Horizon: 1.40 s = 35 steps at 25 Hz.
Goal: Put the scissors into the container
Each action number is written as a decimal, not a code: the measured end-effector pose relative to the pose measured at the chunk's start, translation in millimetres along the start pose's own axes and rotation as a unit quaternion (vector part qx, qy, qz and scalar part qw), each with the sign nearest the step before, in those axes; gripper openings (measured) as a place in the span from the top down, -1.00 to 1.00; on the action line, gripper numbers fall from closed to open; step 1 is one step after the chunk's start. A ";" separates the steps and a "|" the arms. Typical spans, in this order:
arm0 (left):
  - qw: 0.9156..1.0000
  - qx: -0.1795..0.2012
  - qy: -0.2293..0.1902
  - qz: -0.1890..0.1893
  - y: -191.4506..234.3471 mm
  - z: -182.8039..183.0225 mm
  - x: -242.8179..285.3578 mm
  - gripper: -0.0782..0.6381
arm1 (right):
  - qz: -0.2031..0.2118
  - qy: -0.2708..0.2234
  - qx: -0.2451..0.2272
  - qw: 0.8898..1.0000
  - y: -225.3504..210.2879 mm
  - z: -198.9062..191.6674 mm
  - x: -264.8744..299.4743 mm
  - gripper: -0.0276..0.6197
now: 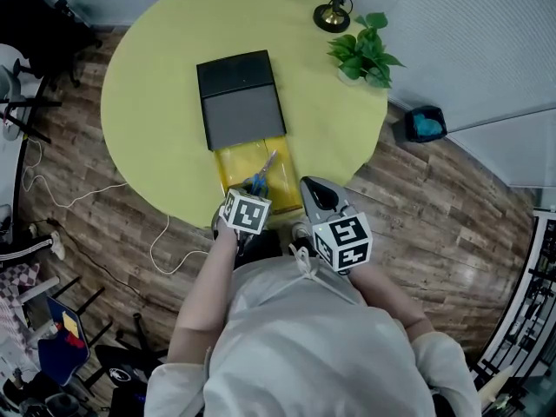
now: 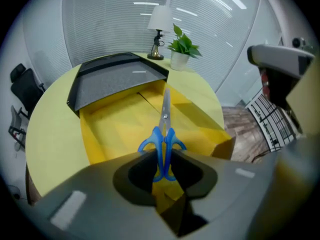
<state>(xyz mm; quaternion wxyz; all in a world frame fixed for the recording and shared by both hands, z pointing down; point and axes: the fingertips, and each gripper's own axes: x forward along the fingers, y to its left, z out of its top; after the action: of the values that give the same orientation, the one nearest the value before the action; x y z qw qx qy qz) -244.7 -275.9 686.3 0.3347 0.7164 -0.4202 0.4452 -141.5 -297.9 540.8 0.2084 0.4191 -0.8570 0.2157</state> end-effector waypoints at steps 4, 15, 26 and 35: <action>0.999 0.023 0.046 -0.003 -4.6 -4.7 7.3 0.53 | -0.006 0.001 -0.003 1.000 -5.4 3.1 -0.1 0.91; 0.994 0.073 0.078 0.022 -3.7 -6.1 16.4 0.52 | -0.018 0.004 0.004 1.000 -18.2 3.0 -5.1 0.91; 0.996 0.028 0.077 -0.027 -11.4 -4.8 11.2 0.24 | -0.012 -0.002 0.002 1.000 -18.7 6.3 -10.0 0.91; 0.999 -0.005 -0.050 0.016 -4.3 29.7 -26.6 0.42 | -0.007 -0.007 0.000 1.000 -15.7 9.1 -13.7 0.91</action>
<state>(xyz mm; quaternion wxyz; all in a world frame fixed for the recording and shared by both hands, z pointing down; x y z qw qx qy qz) -236.9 -291.4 650.1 0.3100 0.7290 -0.4503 0.4119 -122.7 -303.0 529.0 0.2042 0.4265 -0.8554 0.2115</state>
